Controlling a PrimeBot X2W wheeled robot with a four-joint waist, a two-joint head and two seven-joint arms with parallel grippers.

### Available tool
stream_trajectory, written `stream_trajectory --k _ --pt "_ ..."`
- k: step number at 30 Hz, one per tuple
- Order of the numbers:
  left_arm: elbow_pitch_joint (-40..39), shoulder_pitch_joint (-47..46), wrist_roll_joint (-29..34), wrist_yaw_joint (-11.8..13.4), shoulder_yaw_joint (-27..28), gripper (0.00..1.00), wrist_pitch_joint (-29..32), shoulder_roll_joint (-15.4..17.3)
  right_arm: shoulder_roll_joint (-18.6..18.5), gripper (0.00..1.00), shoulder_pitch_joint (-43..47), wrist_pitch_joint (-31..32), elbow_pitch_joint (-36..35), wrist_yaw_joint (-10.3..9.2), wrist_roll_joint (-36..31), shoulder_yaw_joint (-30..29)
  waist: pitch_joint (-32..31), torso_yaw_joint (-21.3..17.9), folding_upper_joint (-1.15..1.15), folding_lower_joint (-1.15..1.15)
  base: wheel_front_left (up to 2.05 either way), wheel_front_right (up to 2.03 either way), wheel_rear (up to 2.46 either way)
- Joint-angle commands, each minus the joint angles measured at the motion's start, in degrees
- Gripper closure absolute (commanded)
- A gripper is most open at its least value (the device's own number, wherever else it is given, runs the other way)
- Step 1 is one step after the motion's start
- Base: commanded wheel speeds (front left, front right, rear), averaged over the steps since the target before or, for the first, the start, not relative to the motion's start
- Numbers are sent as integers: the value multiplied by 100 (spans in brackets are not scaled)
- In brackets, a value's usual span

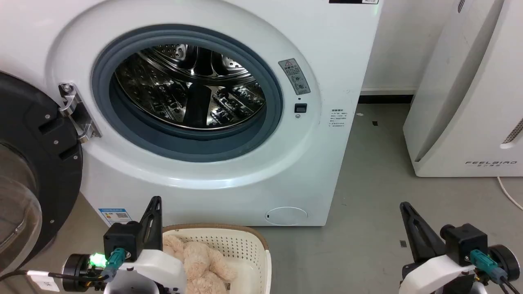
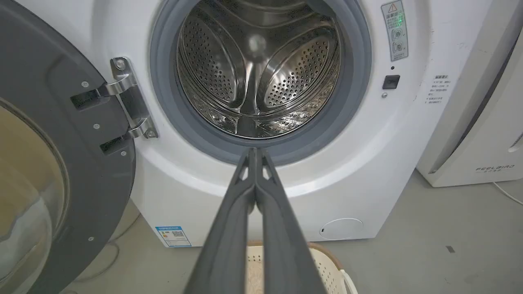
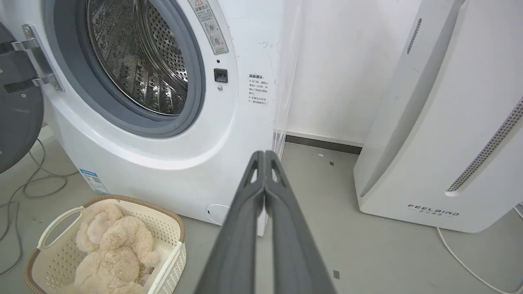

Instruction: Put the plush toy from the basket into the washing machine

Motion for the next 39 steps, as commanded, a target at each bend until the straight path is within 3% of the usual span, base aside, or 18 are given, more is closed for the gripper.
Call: stream_trajectory --k 1,16,17,39 --pt "-26 72 16 -25 8 100 2 0 -4 100 -80 8 10 -5 -44 -1 0 0 0 0 0 0 0" --pt "-26 72 16 -25 8 100 2 0 -4 100 -80 8 10 -5 -44 -1 0 0 0 0 0 0 0" --pt "0 0 0 0 0 0 0 0 0 0 0 0 0 0 0 0 0 0 0 0 0 0 0" --pt "431 -261 8 56 -212 0 -226 49 -1 0 -26 -224 -74 -1 265 -177 140 -34 0 0 0 0 0"
